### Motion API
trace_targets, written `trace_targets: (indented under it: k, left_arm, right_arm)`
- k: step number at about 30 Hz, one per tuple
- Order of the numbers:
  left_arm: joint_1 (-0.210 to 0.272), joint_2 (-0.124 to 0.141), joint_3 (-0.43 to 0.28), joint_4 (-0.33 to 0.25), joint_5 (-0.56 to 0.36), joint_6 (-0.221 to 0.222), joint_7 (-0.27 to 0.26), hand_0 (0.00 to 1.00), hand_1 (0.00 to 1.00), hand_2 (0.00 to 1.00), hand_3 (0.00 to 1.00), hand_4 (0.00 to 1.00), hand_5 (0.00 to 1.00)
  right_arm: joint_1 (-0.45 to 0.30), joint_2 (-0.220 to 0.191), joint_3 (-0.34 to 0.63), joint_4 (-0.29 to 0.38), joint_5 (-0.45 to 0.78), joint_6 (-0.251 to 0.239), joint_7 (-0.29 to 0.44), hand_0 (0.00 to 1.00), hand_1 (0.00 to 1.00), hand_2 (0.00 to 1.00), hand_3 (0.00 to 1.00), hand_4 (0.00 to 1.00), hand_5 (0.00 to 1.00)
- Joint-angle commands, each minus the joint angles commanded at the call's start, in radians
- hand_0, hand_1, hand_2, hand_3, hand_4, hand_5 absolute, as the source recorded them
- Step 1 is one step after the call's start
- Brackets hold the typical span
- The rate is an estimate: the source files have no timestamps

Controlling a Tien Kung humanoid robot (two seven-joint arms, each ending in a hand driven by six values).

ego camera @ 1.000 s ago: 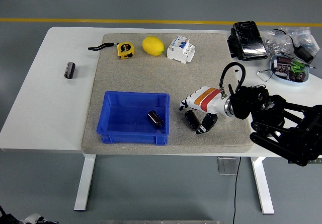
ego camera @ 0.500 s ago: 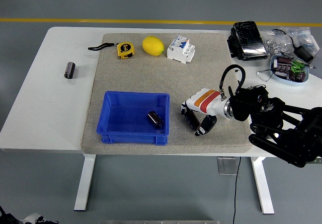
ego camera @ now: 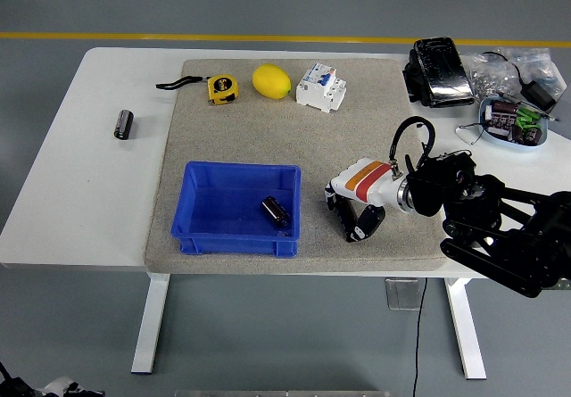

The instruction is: Pick up the battery,place it into the box

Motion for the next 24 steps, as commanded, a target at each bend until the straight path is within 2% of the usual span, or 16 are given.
trace_targets:
  k: [2,14,19,24]
  left_arm:
    - [0.000,0.000,0.003,0.000,-0.003,0.000,-0.001,0.739,0.707,0.751,0.617,0.636,0.532]
    - [0.003,0.000,0.008,-0.001,-0.010,-0.001,-0.004,0.739,0.706,0.750,0.617,0.636,0.533]
    - [0.006,0.002,0.005,-0.001,-0.005,-0.001,-0.003,0.739,0.706,0.750,0.617,0.636,0.533]
    - [0.010,0.001,0.004,-0.001,-0.002,-0.002,-0.003,0.738,0.705,0.751,0.615,0.636,0.533]
  right_arm:
    - [0.000,-0.001,0.001,0.000,0.000,-0.002,0.000,0.584,0.539,0.559,0.532,0.845,0.156]
    - [-0.001,-0.011,0.024,0.024,-0.005,-0.009,0.000,0.569,0.533,0.552,0.530,0.826,0.151]
    - [-0.008,-0.018,0.072,0.067,-0.006,-0.018,-0.006,0.569,0.533,0.552,0.530,0.826,0.151]
    - [-0.016,-0.022,0.134,0.143,0.000,-0.029,-0.013,0.571,0.536,0.553,0.532,0.822,0.145]
